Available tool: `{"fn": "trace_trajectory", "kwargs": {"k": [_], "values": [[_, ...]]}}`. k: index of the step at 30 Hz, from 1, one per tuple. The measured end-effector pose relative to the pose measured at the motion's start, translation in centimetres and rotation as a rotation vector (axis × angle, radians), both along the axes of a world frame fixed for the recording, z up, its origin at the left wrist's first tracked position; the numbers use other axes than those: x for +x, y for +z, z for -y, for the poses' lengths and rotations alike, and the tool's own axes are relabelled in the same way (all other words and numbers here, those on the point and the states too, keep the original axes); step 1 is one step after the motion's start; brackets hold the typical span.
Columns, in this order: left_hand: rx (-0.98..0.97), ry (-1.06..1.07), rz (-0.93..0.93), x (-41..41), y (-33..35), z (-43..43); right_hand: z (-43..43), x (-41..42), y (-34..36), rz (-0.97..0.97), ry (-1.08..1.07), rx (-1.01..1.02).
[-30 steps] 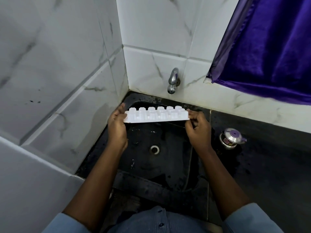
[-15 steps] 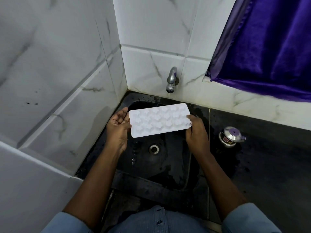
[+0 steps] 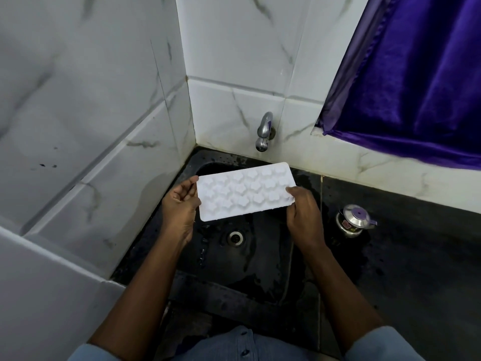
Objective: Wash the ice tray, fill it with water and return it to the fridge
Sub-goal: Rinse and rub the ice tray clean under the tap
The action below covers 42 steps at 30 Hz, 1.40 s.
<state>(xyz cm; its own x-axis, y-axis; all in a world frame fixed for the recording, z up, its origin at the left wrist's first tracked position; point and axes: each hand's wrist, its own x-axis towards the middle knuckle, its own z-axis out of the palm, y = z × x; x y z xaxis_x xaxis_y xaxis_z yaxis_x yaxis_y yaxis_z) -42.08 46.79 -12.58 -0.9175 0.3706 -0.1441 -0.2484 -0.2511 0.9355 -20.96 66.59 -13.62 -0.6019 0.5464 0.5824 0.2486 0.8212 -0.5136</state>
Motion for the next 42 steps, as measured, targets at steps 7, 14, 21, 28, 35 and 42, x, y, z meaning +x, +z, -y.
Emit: {"fn": "trace_trajectory", "kwargs": {"k": [7, 14, 21, 28, 35, 42], "values": [[0.029, -0.029, 0.041, -0.2, 0.9, -0.3, -0.2, 0.1, 0.3, 0.054, -0.026, -0.036], [0.024, -0.031, 0.063, 0.0, 0.5, -0.3, -0.5, 0.5, -0.1, 0.09, -0.016, -0.07], [-0.019, -0.015, 0.071, 0.7, 0.6, -0.4, -0.5, 0.8, -0.1, 0.058, -0.005, -0.062], [0.009, -0.007, 0.065, 0.9, 1.5, -0.4, -1.2, 0.4, 0.7, 0.023, 0.041, -0.165], [-0.219, -0.168, -0.187, 1.1, 2.1, -2.0, -2.3, -1.4, 1.9, -0.143, -0.176, -0.47], [-0.261, -0.148, -0.037, -0.6, 3.7, -3.8, -4.8, -2.8, 2.7, -0.095, -0.061, -0.667]]}}
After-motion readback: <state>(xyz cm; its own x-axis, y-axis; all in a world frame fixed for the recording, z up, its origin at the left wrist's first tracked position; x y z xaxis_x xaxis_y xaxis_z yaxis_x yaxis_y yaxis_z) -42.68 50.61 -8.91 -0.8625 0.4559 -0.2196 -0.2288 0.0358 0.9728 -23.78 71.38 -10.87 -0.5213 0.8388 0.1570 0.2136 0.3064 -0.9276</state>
